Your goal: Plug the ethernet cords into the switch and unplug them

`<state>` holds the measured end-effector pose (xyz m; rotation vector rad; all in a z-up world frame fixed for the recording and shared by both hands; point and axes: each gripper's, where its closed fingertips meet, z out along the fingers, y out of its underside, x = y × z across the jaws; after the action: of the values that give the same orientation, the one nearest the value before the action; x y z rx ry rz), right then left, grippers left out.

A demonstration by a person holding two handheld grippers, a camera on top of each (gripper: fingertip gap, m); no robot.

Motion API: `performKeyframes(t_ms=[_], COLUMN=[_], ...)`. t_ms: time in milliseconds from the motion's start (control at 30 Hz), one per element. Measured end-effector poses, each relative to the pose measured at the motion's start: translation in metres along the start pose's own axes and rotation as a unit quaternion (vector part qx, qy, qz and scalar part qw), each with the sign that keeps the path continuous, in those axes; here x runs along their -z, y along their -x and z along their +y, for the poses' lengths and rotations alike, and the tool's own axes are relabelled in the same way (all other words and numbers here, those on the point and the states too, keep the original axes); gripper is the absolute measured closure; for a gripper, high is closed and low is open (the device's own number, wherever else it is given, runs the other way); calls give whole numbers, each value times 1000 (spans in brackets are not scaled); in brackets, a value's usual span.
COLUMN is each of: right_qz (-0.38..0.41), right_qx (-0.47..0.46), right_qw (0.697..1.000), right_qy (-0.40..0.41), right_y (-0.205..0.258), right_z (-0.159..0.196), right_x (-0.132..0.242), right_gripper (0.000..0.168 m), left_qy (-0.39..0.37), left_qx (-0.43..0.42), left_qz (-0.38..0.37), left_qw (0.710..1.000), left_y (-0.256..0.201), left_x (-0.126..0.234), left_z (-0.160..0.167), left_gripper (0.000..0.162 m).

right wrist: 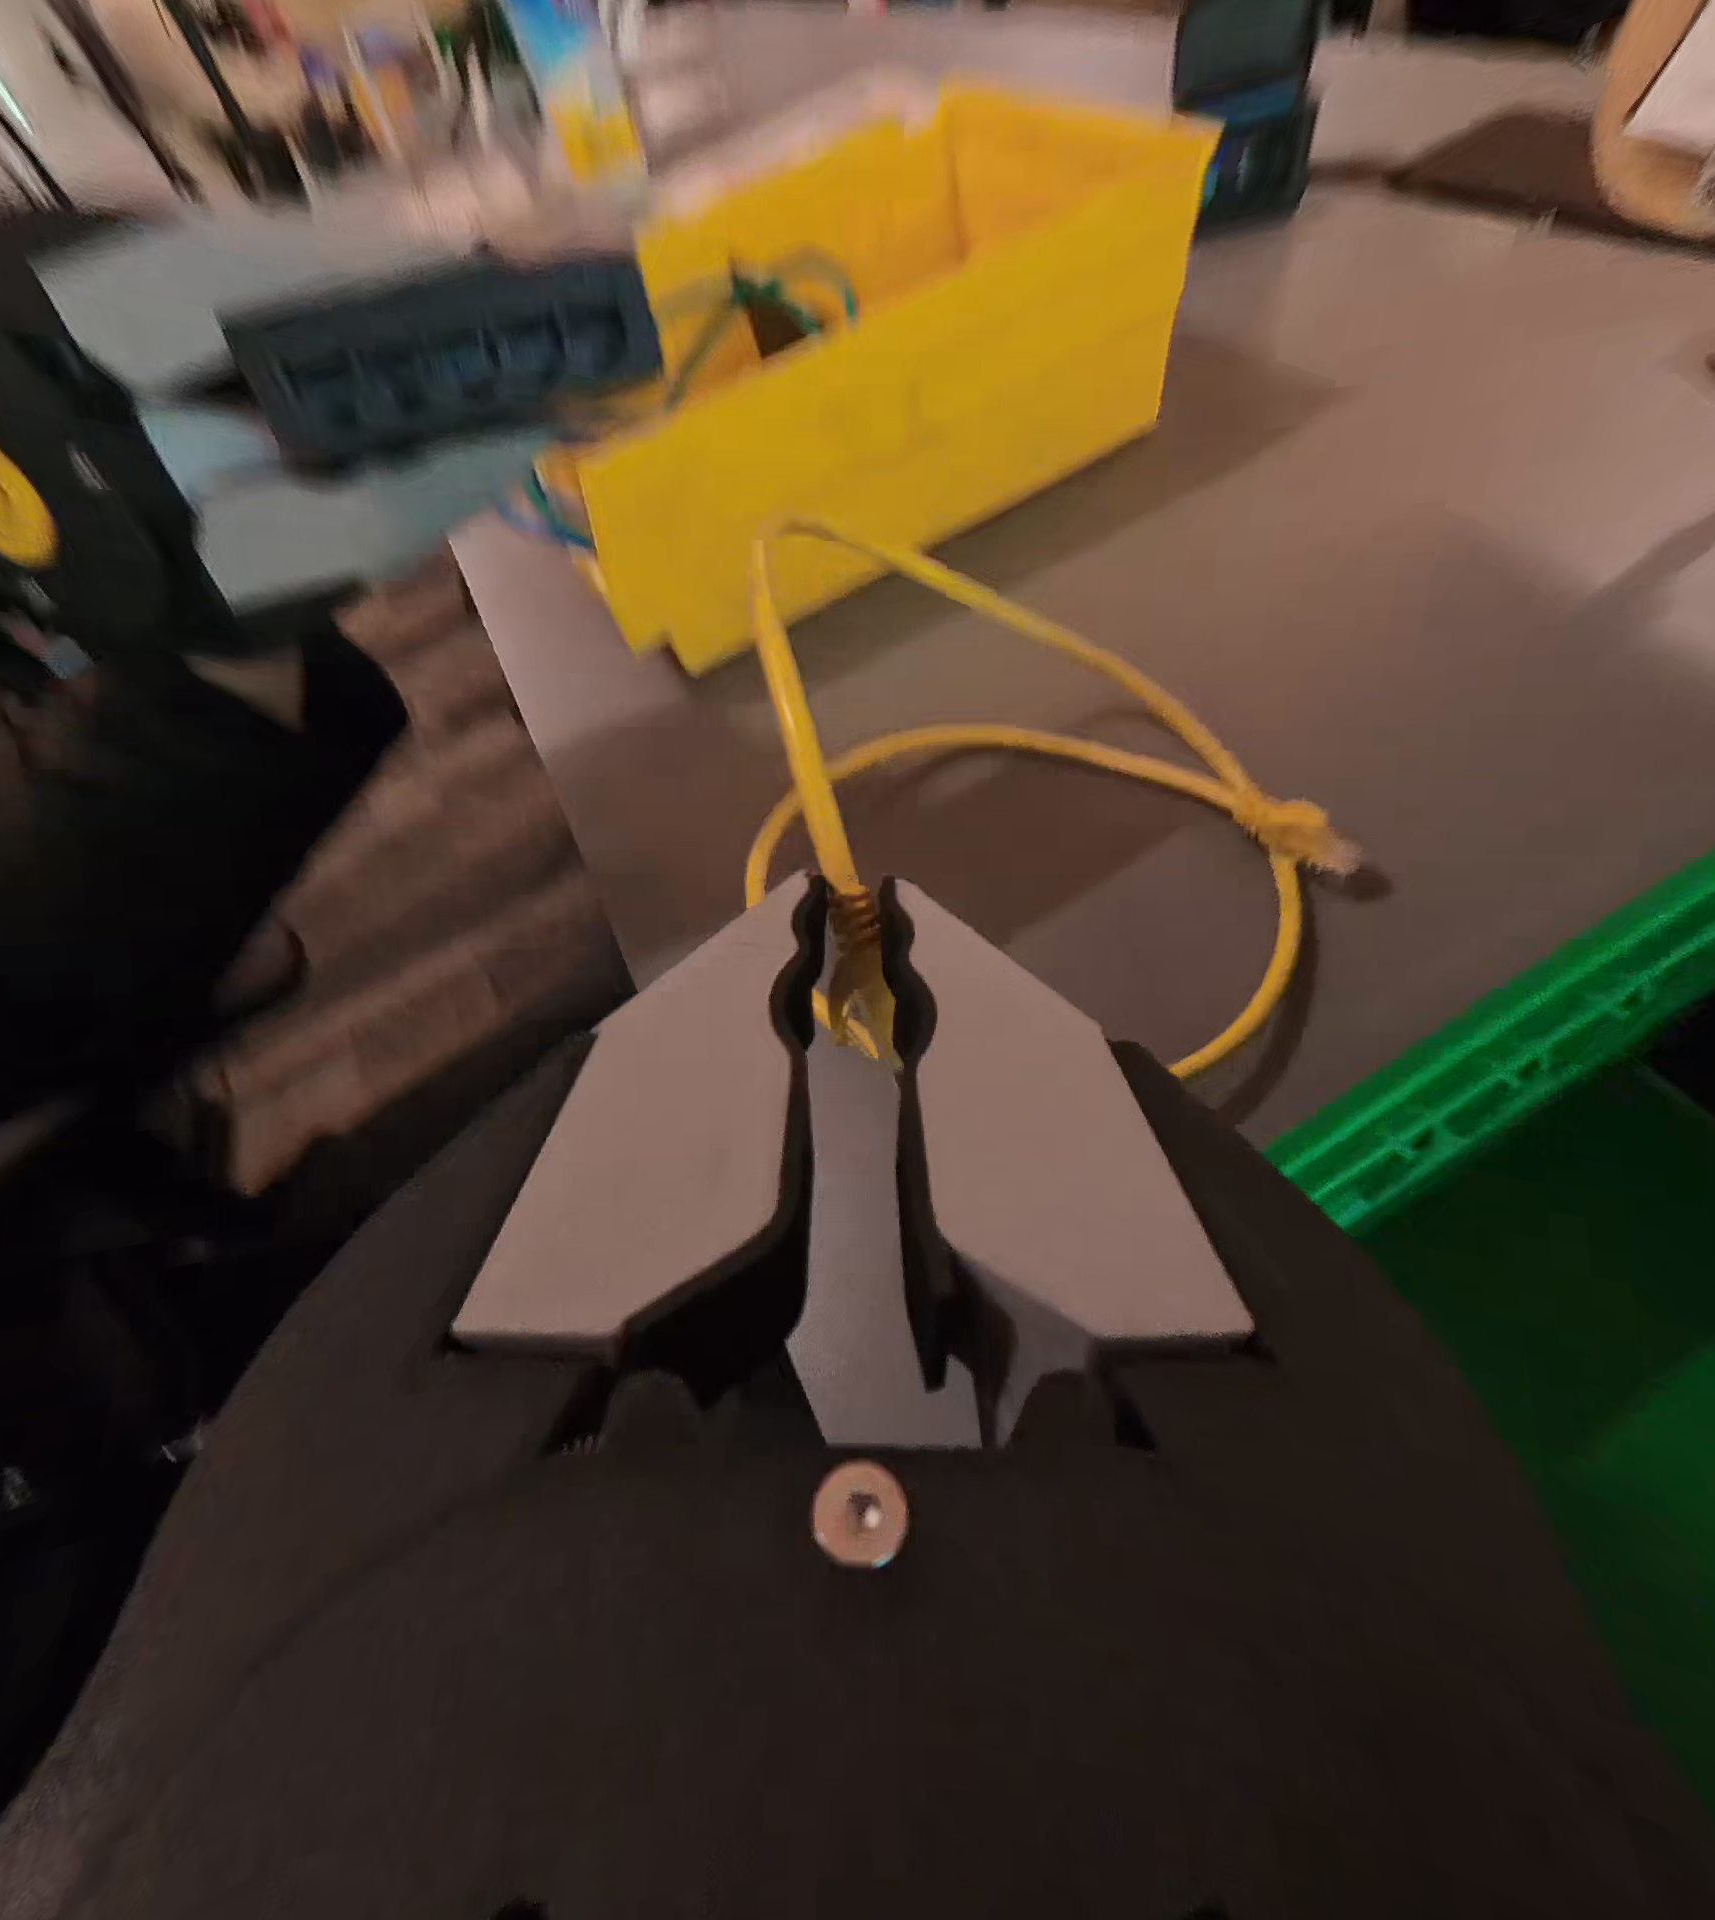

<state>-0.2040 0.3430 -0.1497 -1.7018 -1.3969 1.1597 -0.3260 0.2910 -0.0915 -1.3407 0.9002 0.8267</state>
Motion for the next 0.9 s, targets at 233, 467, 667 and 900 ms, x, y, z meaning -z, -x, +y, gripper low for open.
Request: performKeyframes(t_ms=[233, 467, 667, 900], right_qz=[-67, -136, -119, 49], right_qx=[-93, -144, -142, -64], right_qw=[979, 964, 970, 990], right_qy=[-167, -176, -156, -116], right_y=[7, 28, 27, -17], right_z=[-53, -54, -47, -32], right_x=[38, 16, 1, 1], right_gripper=[163, 164, 163, 163], left_qy=[-17, -11, -2, -79], left_qx=[-6, 11, 17, 168], left_qz=[64, 58, 56, 109], left_qw=[998, 998, 998, 977], left_y=[-39, -52, -48, -42], left_x=[-10, -23, -22, -15], left_z=[-11, -22, -13, -32], left_gripper=[135, 135, 135, 135])
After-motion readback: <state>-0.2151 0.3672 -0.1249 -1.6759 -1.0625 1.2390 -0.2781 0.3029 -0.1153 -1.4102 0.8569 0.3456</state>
